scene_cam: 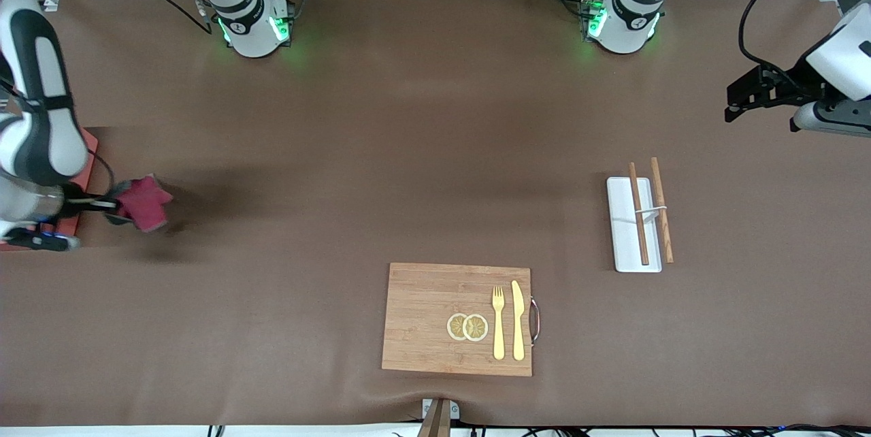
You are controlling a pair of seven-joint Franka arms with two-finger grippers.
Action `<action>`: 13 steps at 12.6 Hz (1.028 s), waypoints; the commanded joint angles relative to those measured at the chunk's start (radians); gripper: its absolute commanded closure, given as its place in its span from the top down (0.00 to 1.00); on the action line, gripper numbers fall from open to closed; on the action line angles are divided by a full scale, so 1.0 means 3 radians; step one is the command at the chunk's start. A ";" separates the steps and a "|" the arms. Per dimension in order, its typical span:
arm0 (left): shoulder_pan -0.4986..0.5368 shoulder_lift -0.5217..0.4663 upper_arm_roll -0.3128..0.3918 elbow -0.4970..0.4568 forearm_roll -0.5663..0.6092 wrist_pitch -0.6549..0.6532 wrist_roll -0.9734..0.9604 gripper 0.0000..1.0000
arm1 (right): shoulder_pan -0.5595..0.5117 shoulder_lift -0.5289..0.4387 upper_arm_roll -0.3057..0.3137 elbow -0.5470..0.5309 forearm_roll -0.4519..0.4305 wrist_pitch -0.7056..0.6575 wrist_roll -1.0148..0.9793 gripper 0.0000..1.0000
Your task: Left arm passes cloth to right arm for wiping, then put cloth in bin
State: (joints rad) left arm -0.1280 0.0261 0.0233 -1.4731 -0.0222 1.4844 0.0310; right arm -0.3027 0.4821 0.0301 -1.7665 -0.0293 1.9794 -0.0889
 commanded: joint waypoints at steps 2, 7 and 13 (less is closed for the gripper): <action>-0.0008 -0.0102 -0.0067 -0.0049 0.0099 -0.0146 -0.0266 1.00 | 0.0200 0.0244 -0.0008 -0.0022 0.0394 0.0157 0.0422 0.00; 0.0094 -0.0102 -0.0042 -0.0029 0.0099 -0.0167 -0.0196 1.00 | 0.0808 0.0198 -0.0003 -0.0089 0.1083 0.0070 0.1373 0.00; 0.0095 -0.0067 -0.0042 -0.0034 0.0079 -0.0085 0.0051 1.00 | 0.1515 -0.0031 -0.0013 -0.0089 0.1483 0.0065 0.2530 0.00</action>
State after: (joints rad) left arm -0.0998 0.0171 0.0164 -1.4732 -0.0209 1.4483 0.0424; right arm 0.1257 0.5275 0.0409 -1.7727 0.3837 2.0120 0.6126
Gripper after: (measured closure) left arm 0.000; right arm 0.978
